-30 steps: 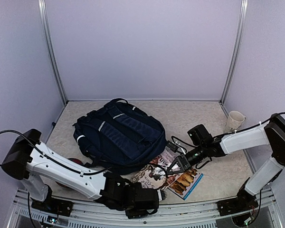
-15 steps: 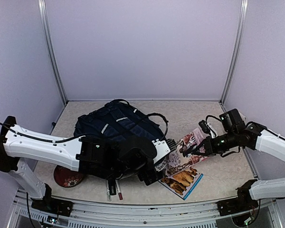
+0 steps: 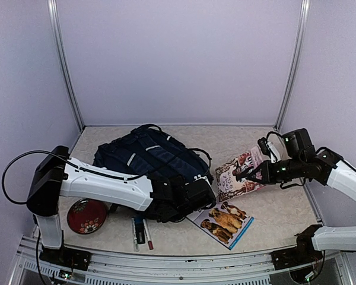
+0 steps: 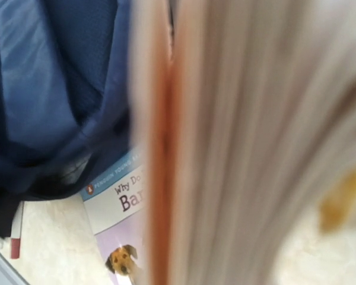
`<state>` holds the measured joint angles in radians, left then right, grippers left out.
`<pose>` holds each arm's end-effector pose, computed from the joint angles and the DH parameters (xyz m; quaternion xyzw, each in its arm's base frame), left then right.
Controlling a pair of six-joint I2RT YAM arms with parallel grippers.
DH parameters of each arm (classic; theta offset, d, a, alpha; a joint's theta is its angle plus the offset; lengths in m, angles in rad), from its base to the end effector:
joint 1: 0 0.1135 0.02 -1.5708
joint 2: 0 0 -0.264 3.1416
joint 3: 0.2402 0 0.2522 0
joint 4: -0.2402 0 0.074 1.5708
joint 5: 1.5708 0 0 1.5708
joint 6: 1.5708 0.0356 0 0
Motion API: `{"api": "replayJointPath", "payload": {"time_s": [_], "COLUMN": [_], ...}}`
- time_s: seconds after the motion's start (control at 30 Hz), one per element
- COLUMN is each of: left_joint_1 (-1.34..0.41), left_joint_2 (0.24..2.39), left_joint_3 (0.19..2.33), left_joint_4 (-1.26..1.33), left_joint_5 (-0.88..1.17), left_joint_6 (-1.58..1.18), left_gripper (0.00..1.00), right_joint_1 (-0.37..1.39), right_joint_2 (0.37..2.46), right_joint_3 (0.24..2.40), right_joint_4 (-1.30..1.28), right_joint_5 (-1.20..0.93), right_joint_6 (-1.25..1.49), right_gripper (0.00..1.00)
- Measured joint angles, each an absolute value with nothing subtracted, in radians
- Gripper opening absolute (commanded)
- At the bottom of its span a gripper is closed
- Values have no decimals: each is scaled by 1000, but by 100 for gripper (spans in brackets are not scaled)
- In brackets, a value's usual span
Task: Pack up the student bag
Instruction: Pick up the largest pocket of the bag from the student bag, then place the book in the largest pocket of the bag.
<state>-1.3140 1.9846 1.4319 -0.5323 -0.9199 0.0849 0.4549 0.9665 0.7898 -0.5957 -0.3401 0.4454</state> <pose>0.1317 -0.3901 0.1932 0.4783 0.7343 0.2278 0.4245 0.1733 0.0980 0.2717 -0.0701 0.9078 0.3071 0.2771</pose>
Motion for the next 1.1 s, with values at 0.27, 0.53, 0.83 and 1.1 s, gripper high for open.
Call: {"api": "replayJointPath", "payload": {"time_s": [0.27,0.53,0.83,1.1], "left_joint_1": [-1301,-1241,-1238,-1238], "left_joint_2": [1769,1491,1488,1485], "left_joint_3": [1324,1280,1274,1264], "left_joint_4": [-417,-320,-278,-256], "left_joint_5": [-909,-888,-838,-838], "left_joint_6": [93,140,175,184], "left_gripper": [0,0,0,0], "right_joint_1": [456,558,614,634], "right_joint_2": [949,1010,1510,1668], "right_joint_3": [731,558,665,795], "right_joint_4": [-485,10,550,715], "right_joint_5": [-543,-752,-748,-730], "right_joint_6": [445,747,1077,1166], "right_gripper": [0,0,0,0]}}
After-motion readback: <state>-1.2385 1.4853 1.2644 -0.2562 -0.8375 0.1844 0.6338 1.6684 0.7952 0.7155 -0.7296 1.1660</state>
